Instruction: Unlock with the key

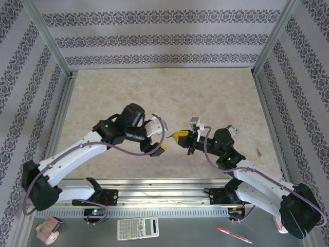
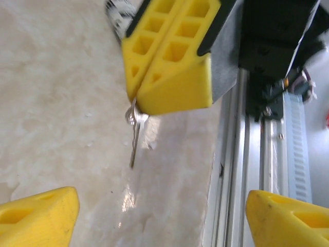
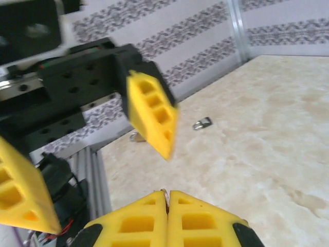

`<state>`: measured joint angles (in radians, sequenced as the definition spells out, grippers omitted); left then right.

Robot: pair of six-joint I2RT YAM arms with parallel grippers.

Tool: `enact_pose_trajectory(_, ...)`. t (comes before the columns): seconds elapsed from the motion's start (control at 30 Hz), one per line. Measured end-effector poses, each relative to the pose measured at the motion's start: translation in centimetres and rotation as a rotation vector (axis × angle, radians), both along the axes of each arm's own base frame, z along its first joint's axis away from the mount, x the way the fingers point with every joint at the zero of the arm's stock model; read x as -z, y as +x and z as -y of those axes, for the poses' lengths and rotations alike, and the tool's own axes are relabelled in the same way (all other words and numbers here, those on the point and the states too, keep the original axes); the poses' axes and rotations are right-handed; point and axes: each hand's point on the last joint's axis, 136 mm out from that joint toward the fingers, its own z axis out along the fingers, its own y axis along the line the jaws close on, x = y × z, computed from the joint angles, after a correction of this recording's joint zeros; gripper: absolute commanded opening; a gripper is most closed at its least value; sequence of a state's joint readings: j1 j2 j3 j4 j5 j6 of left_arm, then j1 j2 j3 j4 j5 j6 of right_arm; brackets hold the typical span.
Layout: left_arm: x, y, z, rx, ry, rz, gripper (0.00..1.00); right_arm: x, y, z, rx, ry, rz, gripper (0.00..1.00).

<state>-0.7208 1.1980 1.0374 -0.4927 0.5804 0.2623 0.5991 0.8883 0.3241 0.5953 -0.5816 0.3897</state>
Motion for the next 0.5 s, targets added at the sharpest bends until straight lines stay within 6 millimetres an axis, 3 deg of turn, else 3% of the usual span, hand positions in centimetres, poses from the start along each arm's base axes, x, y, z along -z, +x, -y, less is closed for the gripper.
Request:
enact_pose_trajectory(0.2,-1.1,1.5,-0.1,-0.14,-0.237,0.041,0.85,-0.4,1.6,0.6,0.086,0.025,-0.041,0.0)
enact_pose_trajectory(0.37,-0.3,3.1,1.1,-0.207,-0.406,0.015,0.8,-3.0,2.5,0.9,0.133,0.104,-0.029,0.0)
enact_pose_trajectory(0.5,-1.0,4.6,2.1,-0.227,-0.515,0.026,0.73,-4.5,2.8,1.1,0.151,0.153,-0.025,0.0)
